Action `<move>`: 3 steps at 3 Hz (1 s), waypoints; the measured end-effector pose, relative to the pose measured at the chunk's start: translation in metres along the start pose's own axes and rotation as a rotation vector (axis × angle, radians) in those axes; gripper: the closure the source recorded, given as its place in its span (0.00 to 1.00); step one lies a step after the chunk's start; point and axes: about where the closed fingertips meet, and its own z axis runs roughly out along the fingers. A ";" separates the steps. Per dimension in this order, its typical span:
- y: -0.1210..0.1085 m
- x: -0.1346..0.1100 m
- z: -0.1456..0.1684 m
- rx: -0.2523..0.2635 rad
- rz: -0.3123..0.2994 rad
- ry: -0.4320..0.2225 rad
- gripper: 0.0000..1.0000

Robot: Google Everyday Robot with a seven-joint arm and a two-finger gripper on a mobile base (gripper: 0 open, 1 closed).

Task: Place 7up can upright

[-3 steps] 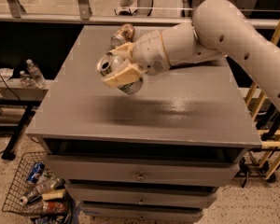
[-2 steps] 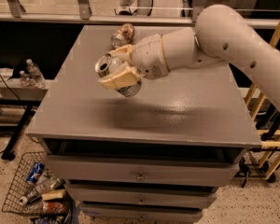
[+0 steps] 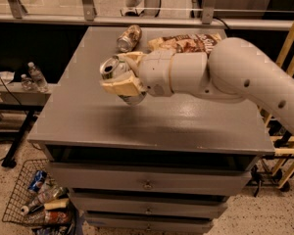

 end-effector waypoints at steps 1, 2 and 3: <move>-0.001 0.005 -0.007 0.125 0.054 -0.124 1.00; -0.017 0.007 -0.015 0.263 0.096 -0.217 1.00; -0.036 0.007 -0.024 0.369 0.105 -0.243 1.00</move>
Offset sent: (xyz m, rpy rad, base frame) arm 0.0400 -0.0574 0.0082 0.4474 -0.1000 -0.4279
